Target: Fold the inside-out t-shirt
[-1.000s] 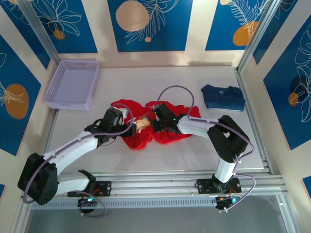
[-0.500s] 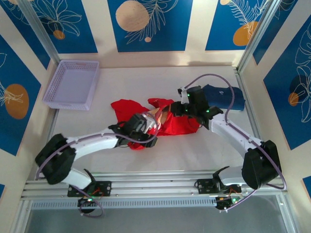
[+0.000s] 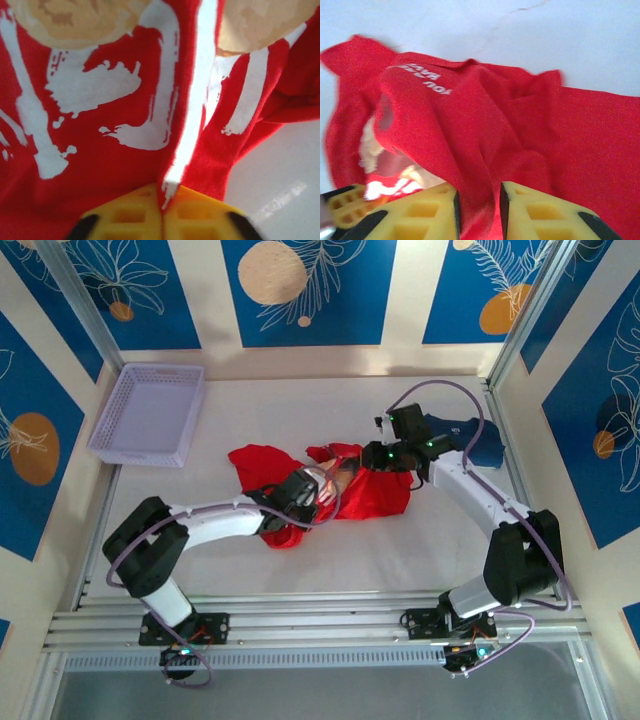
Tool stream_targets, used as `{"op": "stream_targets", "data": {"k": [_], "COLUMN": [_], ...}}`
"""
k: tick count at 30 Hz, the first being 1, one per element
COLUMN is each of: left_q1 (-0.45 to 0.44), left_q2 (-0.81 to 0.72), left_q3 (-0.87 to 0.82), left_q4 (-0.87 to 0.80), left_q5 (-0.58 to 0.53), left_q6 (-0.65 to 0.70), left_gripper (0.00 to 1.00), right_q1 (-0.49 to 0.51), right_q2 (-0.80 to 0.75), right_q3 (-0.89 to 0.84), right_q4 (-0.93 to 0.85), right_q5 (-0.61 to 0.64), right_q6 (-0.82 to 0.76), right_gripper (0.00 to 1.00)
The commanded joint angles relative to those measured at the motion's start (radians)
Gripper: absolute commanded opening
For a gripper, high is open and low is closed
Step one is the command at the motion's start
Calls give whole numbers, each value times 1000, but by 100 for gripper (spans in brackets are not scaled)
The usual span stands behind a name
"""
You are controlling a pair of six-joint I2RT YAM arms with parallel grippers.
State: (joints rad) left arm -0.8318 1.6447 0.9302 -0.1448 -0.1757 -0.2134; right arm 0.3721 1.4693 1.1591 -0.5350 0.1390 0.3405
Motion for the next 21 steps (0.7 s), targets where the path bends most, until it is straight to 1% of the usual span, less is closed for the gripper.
{"op": "stream_targets", "data": {"k": [1,3,4,7,9,12,15,16,17,19,20,21], "left_q1": [30,52,64,101,120,139,153,158,166,188,201,215], "left_q2": [-21,-56,-72,-115,-139,-164,-179,-185,-194,-226,-251,-279], "left_q3": [30,17,10,-6,-10,-10,-7,-6,-5,3,8,14], "left_q4": [10,19,26,38,42,36,16,7,-3,-25,-36,-47], "left_q5": [87,151,188,297,337,375,383,383,384,386,390,391], "left_q6": [9,-28,-46,-110,-146,-166,-165,-164,-165,-172,-174,-178], "left_gripper": [0,0,0,0,0,0,0,0,0,0,0,0], "right_q1": [37,73,95,178,213,225,220,214,202,177,165,152], "right_q2": [-25,-58,-76,-144,-167,-132,-61,-44,-21,-12,-30,-65], "right_q3": [15,-31,-61,-200,-289,-376,-375,-364,-336,-285,-270,-263], "right_q4": [-115,-103,-85,35,133,283,417,429,421,341,290,245], "right_q5": [264,267,245,123,61,19,2,2,1,30,56,73], "right_q6": [-65,-63,-67,-19,59,139,136,132,125,105,85,64], "right_gripper": [36,42,44,55,59,63,61,56,40,16,6,1]}}
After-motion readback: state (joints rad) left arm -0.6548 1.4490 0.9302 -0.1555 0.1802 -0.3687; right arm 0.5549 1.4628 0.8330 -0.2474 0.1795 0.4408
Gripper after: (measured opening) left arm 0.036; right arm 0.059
